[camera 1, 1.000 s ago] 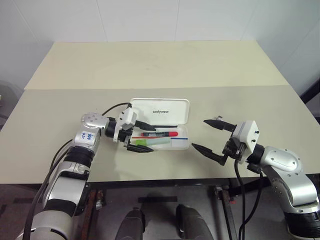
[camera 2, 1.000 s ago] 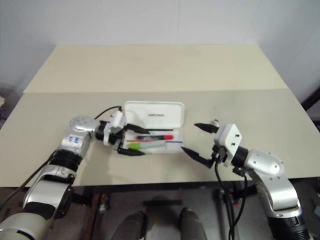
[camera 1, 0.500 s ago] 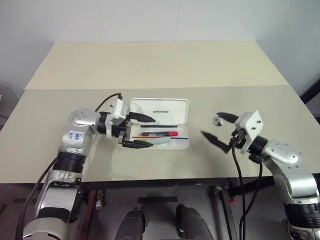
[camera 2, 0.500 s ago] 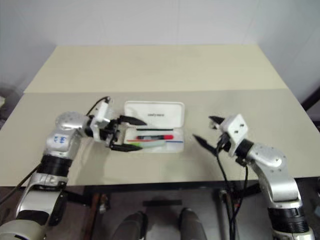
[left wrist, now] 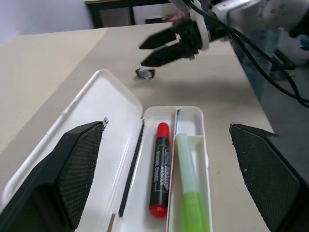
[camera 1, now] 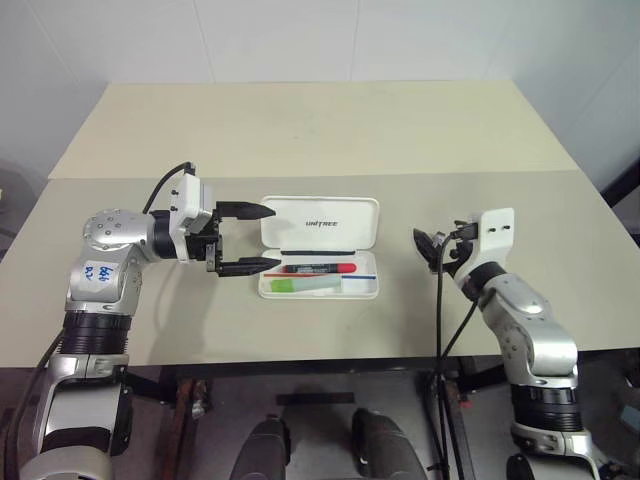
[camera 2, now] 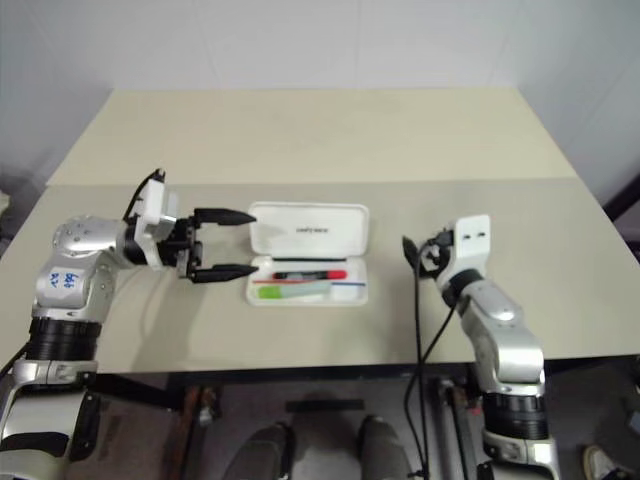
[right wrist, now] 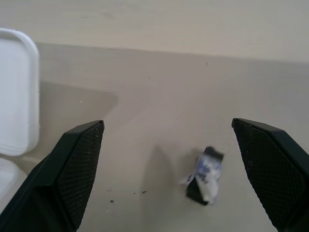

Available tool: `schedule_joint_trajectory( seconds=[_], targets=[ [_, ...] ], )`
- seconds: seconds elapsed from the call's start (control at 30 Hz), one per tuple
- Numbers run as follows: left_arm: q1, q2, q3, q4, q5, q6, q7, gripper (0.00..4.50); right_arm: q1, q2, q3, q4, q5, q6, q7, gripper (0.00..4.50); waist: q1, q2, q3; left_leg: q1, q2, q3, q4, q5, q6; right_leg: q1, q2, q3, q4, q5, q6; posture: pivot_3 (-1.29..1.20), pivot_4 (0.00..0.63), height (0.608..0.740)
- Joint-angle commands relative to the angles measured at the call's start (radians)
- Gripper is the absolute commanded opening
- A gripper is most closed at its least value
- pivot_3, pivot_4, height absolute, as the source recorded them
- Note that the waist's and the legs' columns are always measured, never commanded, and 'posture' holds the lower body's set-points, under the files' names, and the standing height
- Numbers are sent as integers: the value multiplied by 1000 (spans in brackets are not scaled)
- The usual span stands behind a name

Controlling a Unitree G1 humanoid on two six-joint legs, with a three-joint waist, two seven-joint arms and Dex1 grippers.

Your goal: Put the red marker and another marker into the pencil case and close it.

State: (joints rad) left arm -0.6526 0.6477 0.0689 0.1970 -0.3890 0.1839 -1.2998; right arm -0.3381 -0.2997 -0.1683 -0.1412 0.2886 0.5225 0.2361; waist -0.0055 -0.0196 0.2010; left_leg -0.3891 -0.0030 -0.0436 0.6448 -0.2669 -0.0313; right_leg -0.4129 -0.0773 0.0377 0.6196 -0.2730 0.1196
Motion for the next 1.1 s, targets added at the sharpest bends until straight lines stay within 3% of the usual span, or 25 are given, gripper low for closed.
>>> schedule_joint_trajectory(
  seconds=[0.03, 0.37, 0.47, 0.8, 1.03, 1.1],
  targets=[
    [10, 22, 34, -62, -28, 2, 21, 4457, 3, 22, -14, 48, -29, -25, -53, 4500, 1, 0, 0, 0, 0, 0, 0, 0, 0, 0, 0, 0, 0, 0, 0, 0, 150, 740],
    [23, 20, 30, -104, -40, 16, 54, 4457, -12, 67, -36, 232, -71, -122, -141, 4500, -8, 0, 0, 0, 0, 0, 0, 0, 0, 1, 0, 0, 0, 0, 0, 0, 150, 740],
    [19, 16, 28, -102, -41, 14, 58, 4500, -26, 95, -29, 243, -59, -137, -142, 3833, -11, 0, 0, 1, 0, 0, 2, 0, 0, 2, 0, 0, 0, 1, 1, 0, 150, 740],
    [9, 7, 22, -90, -38, -2, 58, 4500, -33, 92, -14, 220, -78, -166, -112, 338, -31, 0, 0, 2, 1, 1, -4, 0, 0, 0, 1, 0, 0, 0, -1, 0, 150, 740],
    [8, 2, 17, -86, -35, -11, 56, 4500, -45, 40, 3, 214, -61, -238, 36, 326, -26, 0, 0, 2, 1, 1, -4, 0, 0, 0, 1, 1, 0, 0, -1, 0, 150, 740],
    [9, 0, 13, -80, -32, -21, 51, 4500, -48, -33, 37, 191, -37, -273, 203, 326, -25, 1, 1, 1, 1, 1, -4, 0, 0, 0, 1, 1, -1, 0, 0, 0, 150, 740]
  ],
)
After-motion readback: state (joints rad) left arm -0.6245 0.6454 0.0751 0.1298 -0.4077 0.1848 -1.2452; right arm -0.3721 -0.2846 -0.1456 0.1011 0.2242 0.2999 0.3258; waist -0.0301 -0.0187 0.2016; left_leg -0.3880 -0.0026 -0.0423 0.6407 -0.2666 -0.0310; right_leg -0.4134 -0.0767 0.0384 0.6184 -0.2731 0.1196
